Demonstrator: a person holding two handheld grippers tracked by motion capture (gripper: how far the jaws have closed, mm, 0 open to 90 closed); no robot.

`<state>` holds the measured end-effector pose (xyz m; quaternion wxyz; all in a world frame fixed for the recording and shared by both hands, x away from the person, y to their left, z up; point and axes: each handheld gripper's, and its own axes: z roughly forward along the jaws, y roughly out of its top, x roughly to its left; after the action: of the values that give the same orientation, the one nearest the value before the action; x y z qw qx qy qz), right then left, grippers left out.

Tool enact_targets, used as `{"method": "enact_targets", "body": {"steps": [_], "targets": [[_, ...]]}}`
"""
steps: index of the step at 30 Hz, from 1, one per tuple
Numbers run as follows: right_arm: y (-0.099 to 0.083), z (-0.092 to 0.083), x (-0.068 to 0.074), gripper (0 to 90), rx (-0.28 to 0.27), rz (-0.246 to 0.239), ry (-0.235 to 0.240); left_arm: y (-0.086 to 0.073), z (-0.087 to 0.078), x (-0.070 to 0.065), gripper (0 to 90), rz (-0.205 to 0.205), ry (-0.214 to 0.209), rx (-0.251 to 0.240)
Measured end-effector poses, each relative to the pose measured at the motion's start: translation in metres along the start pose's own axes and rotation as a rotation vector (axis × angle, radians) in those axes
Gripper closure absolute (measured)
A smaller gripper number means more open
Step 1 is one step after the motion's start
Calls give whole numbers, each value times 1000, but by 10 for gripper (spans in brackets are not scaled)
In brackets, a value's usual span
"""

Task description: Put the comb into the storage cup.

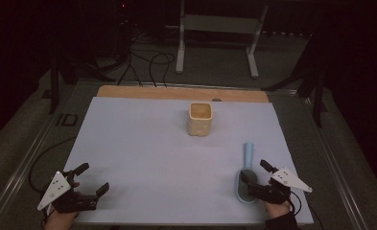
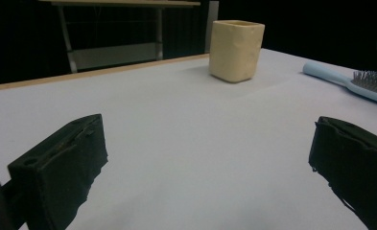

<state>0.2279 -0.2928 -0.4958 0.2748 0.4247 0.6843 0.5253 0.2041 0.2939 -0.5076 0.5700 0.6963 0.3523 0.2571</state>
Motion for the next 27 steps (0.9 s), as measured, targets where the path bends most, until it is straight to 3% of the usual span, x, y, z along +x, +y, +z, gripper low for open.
{"method": "enact_targets", "body": {"steps": [12,14,22,27], "targets": [[1,3,3,97,34,-11,-2,0,-1,2,0,-9,-1,-3],[2,3,4,98,32,4,9,0,-1,2,0,-18,-2,-7],[14,5,7,138,32,-18,60,1,-2,2,0,-21,0,-16],[28,9,0,154,35,-45,79,1,-2,2,0,-24,1,-20]]}}
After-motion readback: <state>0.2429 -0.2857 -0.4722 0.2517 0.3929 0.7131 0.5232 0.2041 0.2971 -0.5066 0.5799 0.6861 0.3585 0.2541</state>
